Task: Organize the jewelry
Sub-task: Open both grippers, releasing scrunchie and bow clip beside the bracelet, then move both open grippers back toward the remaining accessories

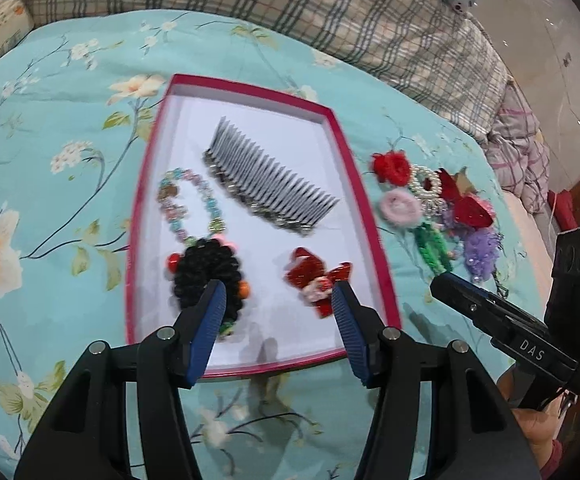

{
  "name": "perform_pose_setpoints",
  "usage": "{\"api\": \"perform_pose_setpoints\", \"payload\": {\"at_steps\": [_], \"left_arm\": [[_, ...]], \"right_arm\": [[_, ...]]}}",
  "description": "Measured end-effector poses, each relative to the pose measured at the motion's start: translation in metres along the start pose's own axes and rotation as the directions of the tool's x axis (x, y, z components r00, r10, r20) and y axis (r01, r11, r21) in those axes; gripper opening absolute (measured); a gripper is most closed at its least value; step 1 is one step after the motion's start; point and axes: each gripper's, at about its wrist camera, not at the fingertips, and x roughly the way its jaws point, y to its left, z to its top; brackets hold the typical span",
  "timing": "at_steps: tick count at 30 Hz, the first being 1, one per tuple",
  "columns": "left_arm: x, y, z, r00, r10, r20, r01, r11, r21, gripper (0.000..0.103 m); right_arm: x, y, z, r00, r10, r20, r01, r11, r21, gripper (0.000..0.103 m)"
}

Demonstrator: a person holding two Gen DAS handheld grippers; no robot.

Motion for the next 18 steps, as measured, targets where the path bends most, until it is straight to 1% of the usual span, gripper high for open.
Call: {"api": "perform_pose_setpoints", "payload": {"at_steps": [14, 18], "left_arm": [[0.011, -0.051, 0.002, 0.999, -0.044, -0.023, 0.045, 0.997, 0.056, 0.054], [0.016, -0.065, 0.002, 0.998, -0.059, -0.033, 0.062, 0.996, 0.072, 0.054]], "right_arm": [[-0.048, -0.056, -0.011, 0.995, -0.079, 0.06, 0.074, 0.993, 0.092, 0.041], [-0.062, -0.072, -0.012, 0.991, -0.111, 0.08, 0.101, 0.988, 0.115, 0.043]]}}
